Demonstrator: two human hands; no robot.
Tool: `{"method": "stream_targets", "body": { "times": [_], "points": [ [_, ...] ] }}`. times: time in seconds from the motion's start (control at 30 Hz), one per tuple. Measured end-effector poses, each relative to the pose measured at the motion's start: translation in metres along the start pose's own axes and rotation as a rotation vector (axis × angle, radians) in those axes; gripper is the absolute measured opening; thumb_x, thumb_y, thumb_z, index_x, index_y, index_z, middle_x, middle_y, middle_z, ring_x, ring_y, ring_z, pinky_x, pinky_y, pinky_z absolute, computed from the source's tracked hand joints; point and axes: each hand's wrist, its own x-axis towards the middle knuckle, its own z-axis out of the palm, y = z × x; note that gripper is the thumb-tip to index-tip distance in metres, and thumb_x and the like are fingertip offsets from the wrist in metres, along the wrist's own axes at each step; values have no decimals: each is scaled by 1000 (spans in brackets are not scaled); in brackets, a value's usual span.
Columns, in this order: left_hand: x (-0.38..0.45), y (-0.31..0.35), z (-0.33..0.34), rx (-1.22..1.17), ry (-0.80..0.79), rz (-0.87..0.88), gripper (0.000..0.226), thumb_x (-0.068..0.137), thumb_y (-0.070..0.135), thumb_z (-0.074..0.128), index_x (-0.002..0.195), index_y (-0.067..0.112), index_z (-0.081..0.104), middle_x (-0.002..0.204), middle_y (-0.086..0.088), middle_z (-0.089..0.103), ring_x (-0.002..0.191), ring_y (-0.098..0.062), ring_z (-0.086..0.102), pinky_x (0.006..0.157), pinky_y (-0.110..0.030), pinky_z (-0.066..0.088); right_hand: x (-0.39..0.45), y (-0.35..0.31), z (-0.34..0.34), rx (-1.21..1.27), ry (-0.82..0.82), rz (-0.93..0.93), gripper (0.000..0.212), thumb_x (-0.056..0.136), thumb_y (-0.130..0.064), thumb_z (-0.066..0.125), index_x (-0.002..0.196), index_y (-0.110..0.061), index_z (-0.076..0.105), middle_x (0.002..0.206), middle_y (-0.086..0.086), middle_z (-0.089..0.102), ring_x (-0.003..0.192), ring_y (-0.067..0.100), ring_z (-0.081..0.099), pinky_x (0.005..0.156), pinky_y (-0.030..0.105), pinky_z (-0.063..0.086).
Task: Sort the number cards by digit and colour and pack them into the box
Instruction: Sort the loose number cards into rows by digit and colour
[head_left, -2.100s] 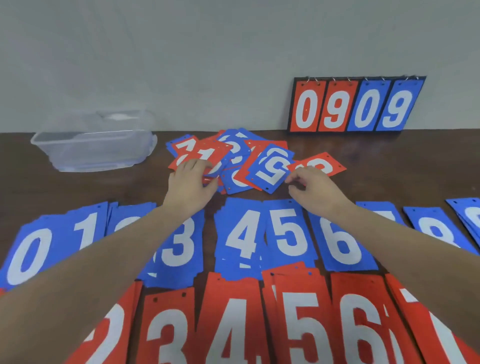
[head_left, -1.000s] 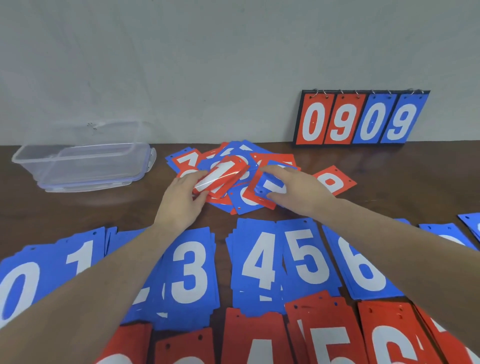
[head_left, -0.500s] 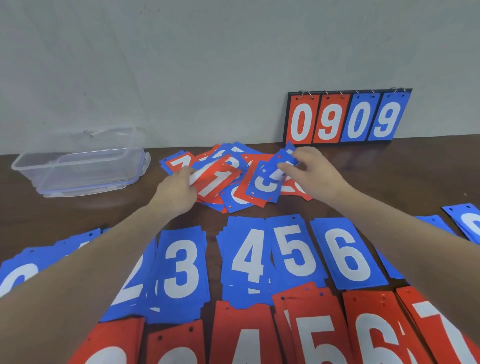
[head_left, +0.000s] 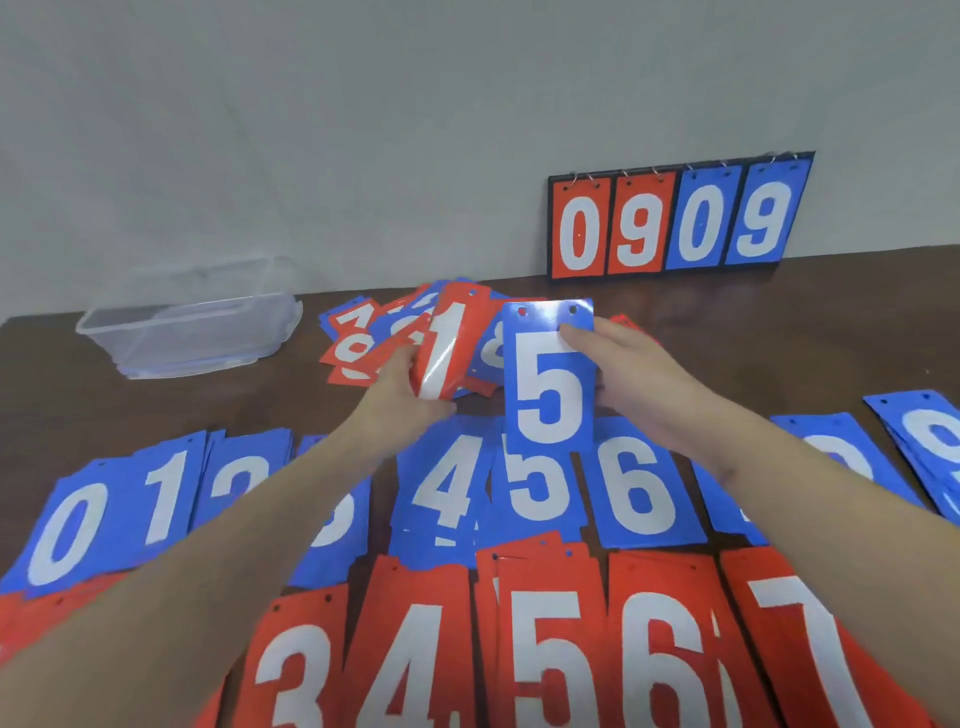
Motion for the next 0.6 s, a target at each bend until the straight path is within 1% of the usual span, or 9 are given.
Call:
{"method": "stream_targets", "body": {
  "times": [0.03, 0.1, 0.17, 0.23, 0.3, 0.37, 0.43, 0.5, 0.6],
  "points": [
    [-7, 3, 9, -8, -18, -12, 78, 85, 22, 80, 144, 27, 30, 120, 9, 54, 96, -9, 57, 67, -19, 46, -5, 2, -2, 8, -23, 3, 30, 102, -41, 56, 124, -24, 65, 108, -1, 77, 100, 21, 75, 99, 48, 55],
    [-24, 12, 25, -16, -38, -47, 82, 81, 37, 82, 142, 29, 29, 113, 17, 50, 94, -4, 54, 67, -18, 41, -15, 4, -10, 7, -58, 1, 29, 102, -41, 56, 121, -22, 65, 107, 0, 77, 99, 22, 75, 98, 47, 55],
    [-38, 19, 41, -20, -20, -68, 80, 85, 47, 75, 146, 25, 28, 114, 17, 48, 97, -6, 54, 64, -14, 40, -22, 8, -20, 13, -73, -11, 24, 102, -39, 56, 114, -23, 67, 105, 0, 78, 98, 22, 75, 94, 45, 57],
    [-51, 23, 52, -6, 25, -48, 64, 94, 49, 61, 144, 22, 33, 112, 15, 52, 94, -7, 57, 59, -11, 40, -29, 11, -30, 51, -67, -12, 20, 103, -37, 56, 109, -23, 68, 103, 0, 78, 97, 22, 75, 87, 42, 58],
    [-62, 25, 57, -33, 76, -45, 44, 100, 52, 48, 134, 25, 39, 102, 16, 54, 90, -2, 57, 62, -12, 41, -36, 13, -39, 85, -54, 2, 22, 103, -36, 55, 113, -22, 69, 101, -2, 78, 95, 21, 75, 77, 35, 57],
    [-71, 22, 61, -91, 137, -50, 28, 104, 45, 45, 125, 27, 44, 101, 14, 57, 96, -10, 60, 70, -21, 46, -42, 15, -46, 94, -43, 12, 25, 103, -37, 55, 118, -21, 69, 102, -2, 78, 95, 21, 75, 76, 34, 57],
    [-81, 20, 62, -165, 203, -50, 17, 106, 33, 46, 119, 23, 51, 101, 7, 61, 92, -14, 61, 74, -28, 49, -46, 18, -51, 95, -40, 29, 27, 102, -38, 56, 118, -19, 67, 101, 0, 79, 92, 22, 76, 75, 36, 59],
    [-91, 17, 63, -255, 244, -73, 14, 106, 25, 48, 115, 18, 55, 100, 4, 65, 83, -13, 61, 68, -28, 49, -51, 20, -52, 98, -43, 43, 27, 102, -38, 57, 118, -19, 66, 99, -1, 79, 88, 20, 77, 64, 30, 58],
    [-109, 13, 60, -391, 303, -129, 9, 104, 20, 51, 111, 21, 57, 104, 6, 69, 88, -11, 67, 66, -26, 50, -53, 24, -50, 98, -45, 46, 23, 101, -36, 58, 117, -21, 66, 96, -3, 79, 83, 18, 77, 54, 24, 54]
  ]
}}
